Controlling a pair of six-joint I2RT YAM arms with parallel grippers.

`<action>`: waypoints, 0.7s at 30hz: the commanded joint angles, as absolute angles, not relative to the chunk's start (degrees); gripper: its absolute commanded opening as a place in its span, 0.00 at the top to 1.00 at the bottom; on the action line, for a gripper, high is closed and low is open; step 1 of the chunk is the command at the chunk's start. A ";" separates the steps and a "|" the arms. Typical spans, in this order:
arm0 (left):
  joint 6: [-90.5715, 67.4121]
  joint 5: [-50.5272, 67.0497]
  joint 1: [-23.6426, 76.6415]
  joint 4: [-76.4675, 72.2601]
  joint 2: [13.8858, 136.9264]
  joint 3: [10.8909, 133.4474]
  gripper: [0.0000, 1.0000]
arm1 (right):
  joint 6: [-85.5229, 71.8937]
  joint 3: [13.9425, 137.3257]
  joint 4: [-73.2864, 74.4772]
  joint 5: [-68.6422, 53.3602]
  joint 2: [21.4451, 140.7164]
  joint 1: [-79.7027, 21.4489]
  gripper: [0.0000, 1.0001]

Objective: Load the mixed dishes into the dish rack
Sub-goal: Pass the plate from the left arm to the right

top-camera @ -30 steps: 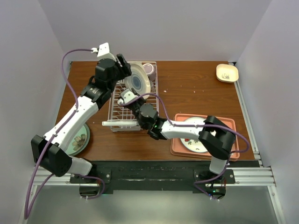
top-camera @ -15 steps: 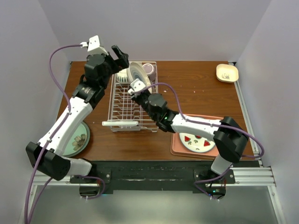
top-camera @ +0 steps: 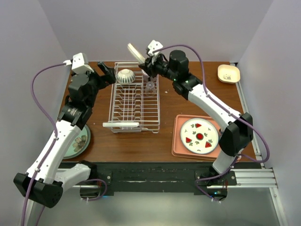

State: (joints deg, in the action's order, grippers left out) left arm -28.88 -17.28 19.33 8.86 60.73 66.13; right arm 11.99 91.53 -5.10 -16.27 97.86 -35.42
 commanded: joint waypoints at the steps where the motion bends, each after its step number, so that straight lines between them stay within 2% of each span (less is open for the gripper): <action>1: -26.98 -20.03 17.49 12.12 57.93 62.93 0.00 | 10.64 101.15 -8.70 -35.66 99.30 -33.93 1.00; 10: -27.95 -20.13 15.82 21.70 53.18 62.14 0.00 | -4.91 109.59 -16.78 -60.70 107.83 -26.90 1.00; 17: -25.40 -22.32 15.73 25.66 49.40 62.14 0.00 | -7.99 117.85 -16.08 -71.78 114.52 -25.84 1.00; 21: -24.18 -21.01 15.73 25.05 48.87 62.49 0.00 | -17.01 119.53 -23.88 -76.72 117.77 -25.23 1.00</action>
